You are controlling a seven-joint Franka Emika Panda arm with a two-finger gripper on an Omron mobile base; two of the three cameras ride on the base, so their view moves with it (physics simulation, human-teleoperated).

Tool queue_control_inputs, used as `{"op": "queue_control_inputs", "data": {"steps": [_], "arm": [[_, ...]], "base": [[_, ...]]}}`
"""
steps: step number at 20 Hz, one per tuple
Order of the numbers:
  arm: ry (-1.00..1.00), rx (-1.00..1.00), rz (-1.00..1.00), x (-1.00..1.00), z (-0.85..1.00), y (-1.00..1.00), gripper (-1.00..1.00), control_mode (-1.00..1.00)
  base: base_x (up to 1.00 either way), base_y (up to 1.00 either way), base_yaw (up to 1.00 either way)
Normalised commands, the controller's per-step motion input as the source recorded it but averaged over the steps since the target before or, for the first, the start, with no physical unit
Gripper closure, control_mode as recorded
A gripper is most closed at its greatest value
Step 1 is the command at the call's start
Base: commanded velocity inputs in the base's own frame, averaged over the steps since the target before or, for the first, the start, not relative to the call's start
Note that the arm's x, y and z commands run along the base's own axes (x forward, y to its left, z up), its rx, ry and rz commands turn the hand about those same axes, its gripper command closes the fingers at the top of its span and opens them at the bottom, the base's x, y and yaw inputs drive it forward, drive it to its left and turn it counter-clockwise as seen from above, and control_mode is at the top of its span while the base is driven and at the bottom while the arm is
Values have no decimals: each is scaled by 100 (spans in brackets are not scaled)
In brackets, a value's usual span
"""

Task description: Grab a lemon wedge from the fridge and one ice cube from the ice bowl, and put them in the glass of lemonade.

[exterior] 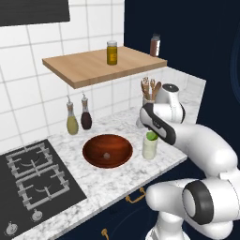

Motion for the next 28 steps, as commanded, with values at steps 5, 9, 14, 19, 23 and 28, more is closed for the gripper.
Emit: {"op": "queue_control_inputs", "data": {"steps": [5, 9, 14, 19, 23, 28], "arm": [[0, 0, 0, -2, 0, 0, 100, -100], [0, 0, 0, -4, -1, 0, 100, -100], [0, 0, 0, 0, 0, 0, 100, -100], [0, 0, 0, 0, 0, 0, 100, -100], [0, 0, 0, 0, 0, 0, 100, -100], [0, 0, 0, 0, 0, 0, 100, -100]], "base": [[0, 0, 0], [0, 0, 0], [0, 0, 0], [0, 0, 0], [0, 0, 0], [0, 0, 0]]}}
